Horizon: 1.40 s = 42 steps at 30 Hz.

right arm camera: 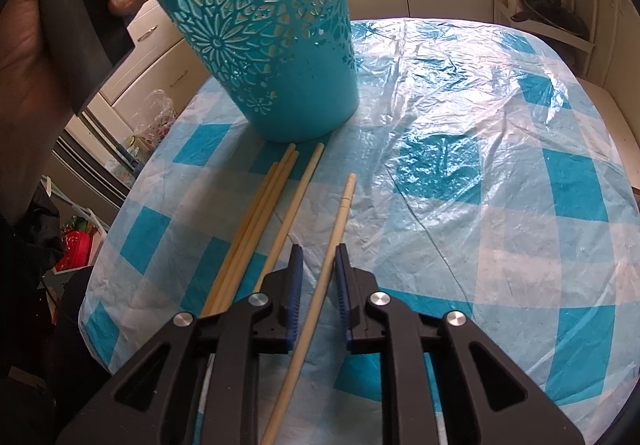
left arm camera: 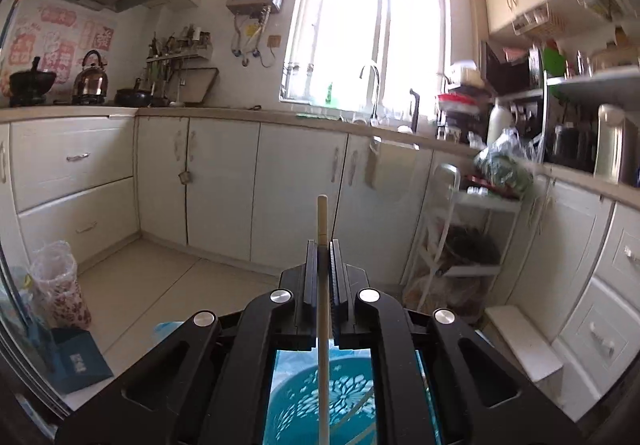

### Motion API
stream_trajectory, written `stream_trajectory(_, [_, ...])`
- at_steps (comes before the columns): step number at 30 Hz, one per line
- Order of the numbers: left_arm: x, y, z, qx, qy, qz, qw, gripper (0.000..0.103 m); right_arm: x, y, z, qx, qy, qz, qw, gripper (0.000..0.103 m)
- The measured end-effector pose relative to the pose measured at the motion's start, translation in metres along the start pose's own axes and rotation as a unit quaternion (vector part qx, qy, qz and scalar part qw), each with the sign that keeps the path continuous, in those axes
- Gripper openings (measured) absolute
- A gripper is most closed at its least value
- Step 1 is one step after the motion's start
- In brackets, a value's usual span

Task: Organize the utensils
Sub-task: 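Lower the chopstick into the teal basket and open the left gripper, then grasp a chopstick with the right gripper, carry it over the basket, release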

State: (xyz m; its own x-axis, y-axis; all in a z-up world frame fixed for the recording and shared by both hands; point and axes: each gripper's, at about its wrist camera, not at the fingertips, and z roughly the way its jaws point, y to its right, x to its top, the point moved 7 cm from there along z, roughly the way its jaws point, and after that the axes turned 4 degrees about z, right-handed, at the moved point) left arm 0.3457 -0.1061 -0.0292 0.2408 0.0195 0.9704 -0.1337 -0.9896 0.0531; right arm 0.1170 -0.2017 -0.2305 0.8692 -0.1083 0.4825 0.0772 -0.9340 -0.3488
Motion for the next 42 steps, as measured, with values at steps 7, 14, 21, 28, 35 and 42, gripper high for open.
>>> stream_trajectory(7, [-0.03, 0.005, 0.003, -0.017, -0.08, 0.033, 0.9961, 0.008, 0.0, -0.002, 0.001, -0.005, -0.005, 0.0, 1.0, 0.017])
stream_trajectory(14, [-0.042, -0.017, -0.04, -0.023, -0.098, 0.016, 0.9948, 0.044, 0.001, 0.006, -0.001, 0.004, -0.013, 0.027, 1.0, 0.014])
stream_trajectory(21, [-0.048, -0.039, -0.083, -0.028, -0.104, -0.001, 0.9941, 0.052, -0.007, -0.022, 0.002, -0.129, 0.001, -0.108, 0.986, 0.009])
stream_trajectory(28, [-0.061, -0.052, -0.109, -0.023, -0.128, -0.011, 0.9914, 0.057, -0.005, 0.001, -0.009, -0.04, -0.007, 0.032, 0.999, 0.006])
stream_trajectory(35, [-0.078, -0.059, -0.12, -0.033, -0.149, -0.027, 0.9879, 0.06, 0.003, 0.008, -0.06, 0.044, 0.044, 0.114, 0.992, 0.006])
stream_trajectory(42, [-0.091, -0.066, -0.126, -0.035, -0.164, -0.04, 0.9851, 0.061, 0.058, -0.011, -0.115, 0.101, 0.138, 0.121, 0.978, 0.006])
